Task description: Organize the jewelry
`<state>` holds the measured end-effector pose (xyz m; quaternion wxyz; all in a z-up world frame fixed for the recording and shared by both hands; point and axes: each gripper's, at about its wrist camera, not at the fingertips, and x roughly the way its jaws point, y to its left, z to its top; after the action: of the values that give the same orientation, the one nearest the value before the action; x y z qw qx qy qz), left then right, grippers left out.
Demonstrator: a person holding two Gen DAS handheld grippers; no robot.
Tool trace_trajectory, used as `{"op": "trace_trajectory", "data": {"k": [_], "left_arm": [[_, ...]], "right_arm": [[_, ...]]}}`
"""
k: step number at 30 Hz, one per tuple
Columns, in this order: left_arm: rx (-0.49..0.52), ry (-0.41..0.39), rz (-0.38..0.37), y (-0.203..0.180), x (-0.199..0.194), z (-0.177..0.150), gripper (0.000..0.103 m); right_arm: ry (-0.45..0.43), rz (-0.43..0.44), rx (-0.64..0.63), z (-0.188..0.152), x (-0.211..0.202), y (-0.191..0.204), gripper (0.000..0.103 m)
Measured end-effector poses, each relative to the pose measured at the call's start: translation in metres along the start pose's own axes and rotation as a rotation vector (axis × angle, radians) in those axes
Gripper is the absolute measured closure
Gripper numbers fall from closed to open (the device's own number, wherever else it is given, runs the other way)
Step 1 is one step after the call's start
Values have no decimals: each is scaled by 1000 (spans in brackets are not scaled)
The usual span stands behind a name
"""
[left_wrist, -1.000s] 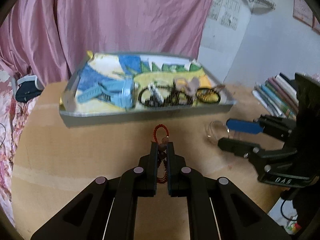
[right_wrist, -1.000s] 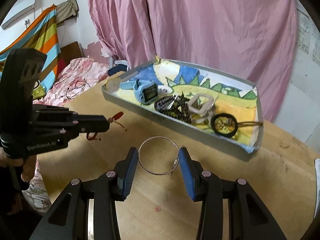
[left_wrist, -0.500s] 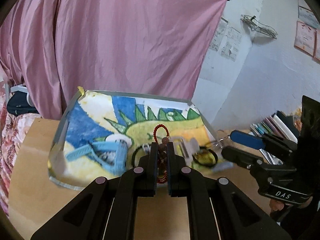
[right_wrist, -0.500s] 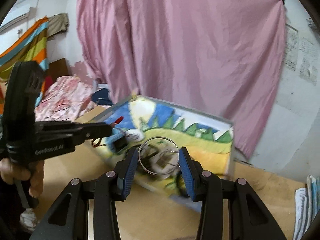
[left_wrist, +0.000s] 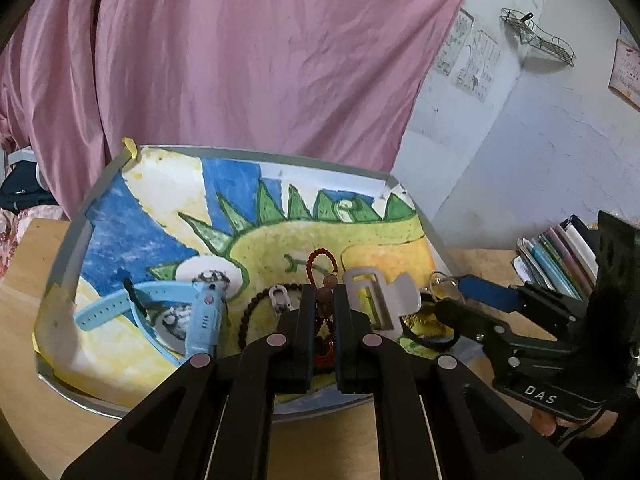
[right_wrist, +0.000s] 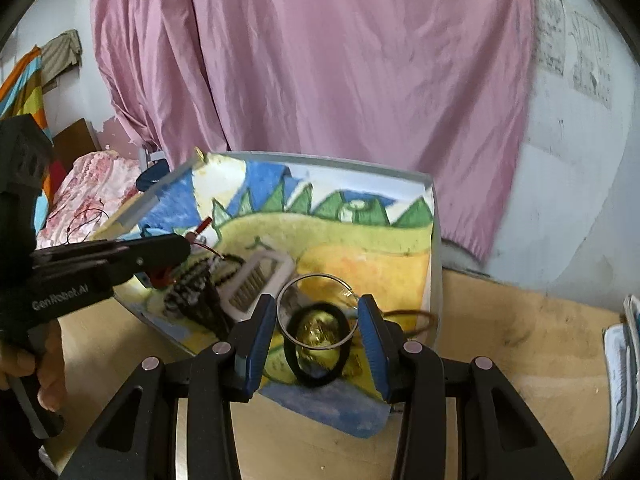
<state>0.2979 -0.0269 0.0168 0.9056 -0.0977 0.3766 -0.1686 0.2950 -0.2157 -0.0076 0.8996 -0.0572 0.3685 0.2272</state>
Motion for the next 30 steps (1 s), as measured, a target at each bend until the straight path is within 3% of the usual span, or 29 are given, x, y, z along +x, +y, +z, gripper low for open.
{"op": "trace_trajectory", "data": {"k": [5,9,13,15,18,20,24,30], "left_arm": [[-7,16,-14,-1,0,-2,94],[-36,5,-23,0,-6,-3,53],[-44,-34,-18,-4,-24,-6,43],[-40,-49,-5,-7,-33,-9,39],[-16,-101,34,-16,-57,-21,13],[-3,-151,45,-19,-73,-31,9],[12,-212,84,-24,-105,-56,2],[55,-313,180,-30,-154,-99,2]], "right_arm": [[5,-1,27,-8,-1,-6,61],[-13,-5,48,-14,-10,-11,46],[-49,-26,72,-23,-27,-15,37],[-89,-40,81,-29,-42,-15,25],[-158,-47,101,-39,-66,-13,9],[-203,-41,111,-46,-83,-10,0],[-286,-37,111,-65,-111,4,0],[-395,-40,112,-99,-144,35,0]]}}
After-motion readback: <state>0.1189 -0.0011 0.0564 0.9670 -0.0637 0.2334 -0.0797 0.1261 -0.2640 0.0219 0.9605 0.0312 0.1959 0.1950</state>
